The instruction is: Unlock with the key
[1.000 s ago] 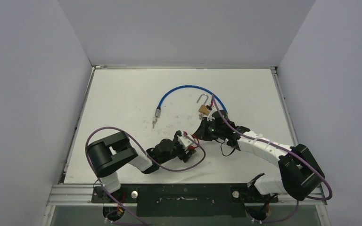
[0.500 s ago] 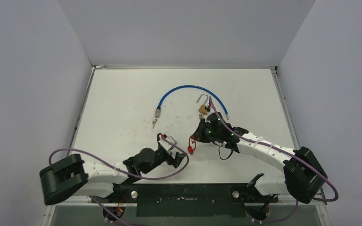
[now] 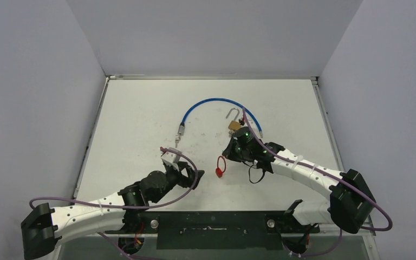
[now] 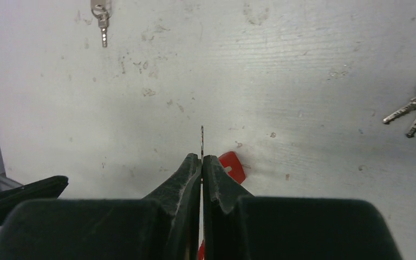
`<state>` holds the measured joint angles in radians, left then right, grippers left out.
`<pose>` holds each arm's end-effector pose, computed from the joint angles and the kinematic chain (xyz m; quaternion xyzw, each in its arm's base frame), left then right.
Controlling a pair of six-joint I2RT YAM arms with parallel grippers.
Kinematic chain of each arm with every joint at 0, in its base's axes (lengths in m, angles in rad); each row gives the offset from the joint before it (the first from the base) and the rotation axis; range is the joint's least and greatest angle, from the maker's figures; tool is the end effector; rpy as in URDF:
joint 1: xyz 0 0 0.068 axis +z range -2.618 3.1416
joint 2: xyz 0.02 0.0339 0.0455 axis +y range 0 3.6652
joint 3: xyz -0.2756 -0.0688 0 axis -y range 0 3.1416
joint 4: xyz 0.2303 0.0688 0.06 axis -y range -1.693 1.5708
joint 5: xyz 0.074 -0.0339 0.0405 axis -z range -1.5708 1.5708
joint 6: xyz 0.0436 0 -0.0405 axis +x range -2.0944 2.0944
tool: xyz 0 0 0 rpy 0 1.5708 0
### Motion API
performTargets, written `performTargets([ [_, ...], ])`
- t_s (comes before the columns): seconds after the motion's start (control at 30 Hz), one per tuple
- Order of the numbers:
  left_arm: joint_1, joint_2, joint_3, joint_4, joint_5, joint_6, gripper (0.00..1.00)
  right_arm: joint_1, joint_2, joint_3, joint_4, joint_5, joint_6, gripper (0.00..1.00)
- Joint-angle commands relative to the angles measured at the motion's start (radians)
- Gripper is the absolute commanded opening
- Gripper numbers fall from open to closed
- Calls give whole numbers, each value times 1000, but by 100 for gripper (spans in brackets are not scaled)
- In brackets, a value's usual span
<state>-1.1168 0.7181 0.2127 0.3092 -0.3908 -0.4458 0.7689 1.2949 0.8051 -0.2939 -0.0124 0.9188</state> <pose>0.0830 -0.1321 0.2135 0.1333 0.7565 -0.3317 0.5476 0.1862 0.1809 0.2403 0.0668 0.9211 0.2903 0.2506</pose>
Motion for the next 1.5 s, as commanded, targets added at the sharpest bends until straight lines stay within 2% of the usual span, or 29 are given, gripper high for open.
performTargets([
  [0.0, -2, 3, 102, -133, -100, -192, 84, -16, -17, 49, -99, 126, 24, 0],
  [0.03, -2, 12, 108, -128, -91, -195, 85, -21, -20, 54, -116, 131, 24, 0],
  [0.13, -1, 63, 133, -102, -52, -188, 97, -43, -40, 63, -163, 164, 14, 0],
  [0.27, -6, 183, 213, -110, -12, -155, 97, -104, -87, 51, -202, 170, -4, 0],
  [0.3, -15, 210, 242, -137, -24, -156, 95, -128, -101, 43, -209, 165, -8, 0],
  [0.47, -196, 319, 356, -202, -276, -140, 93, -257, -178, -22, -208, 96, -44, 0],
  [0.53, -250, 406, 435, -345, -410, -231, 93, -322, -188, -46, -209, 48, -66, 0],
  [0.63, -291, 525, 517, -466, -485, -389, 94, -379, -203, -65, -222, 20, -107, 0],
  [0.73, -311, 620, 521, -415, -529, -479, 95, -427, -229, -98, -212, -34, -137, 0],
  [0.9, -307, 759, 580, -441, -600, -616, 97, -502, -249, -120, -213, -106, -182, 0],
  [1.03, -298, 852, 559, -233, -568, -582, 97, -522, -269, -135, -222, -130, -205, 0],
  [1.13, -288, 915, 578, -197, -546, -607, 97, -534, -284, -145, -237, -140, -213, 0],
  [1.2, -271, 953, 599, -190, -529, -624, 91, -541, -294, -148, -245, -148, -221, 0],
  [1.3, -225, 1021, 669, -270, -500, -699, 73, -547, -307, -152, -257, -158, -234, 0],
  [1.37, -210, 1066, 731, -389, -521, -776, 68, -551, -314, -152, -262, -166, -239, 0],
  [1.47, -210, 1103, 777, -458, -550, -821, 62, -554, -325, -149, -273, -172, -246, 0],
])
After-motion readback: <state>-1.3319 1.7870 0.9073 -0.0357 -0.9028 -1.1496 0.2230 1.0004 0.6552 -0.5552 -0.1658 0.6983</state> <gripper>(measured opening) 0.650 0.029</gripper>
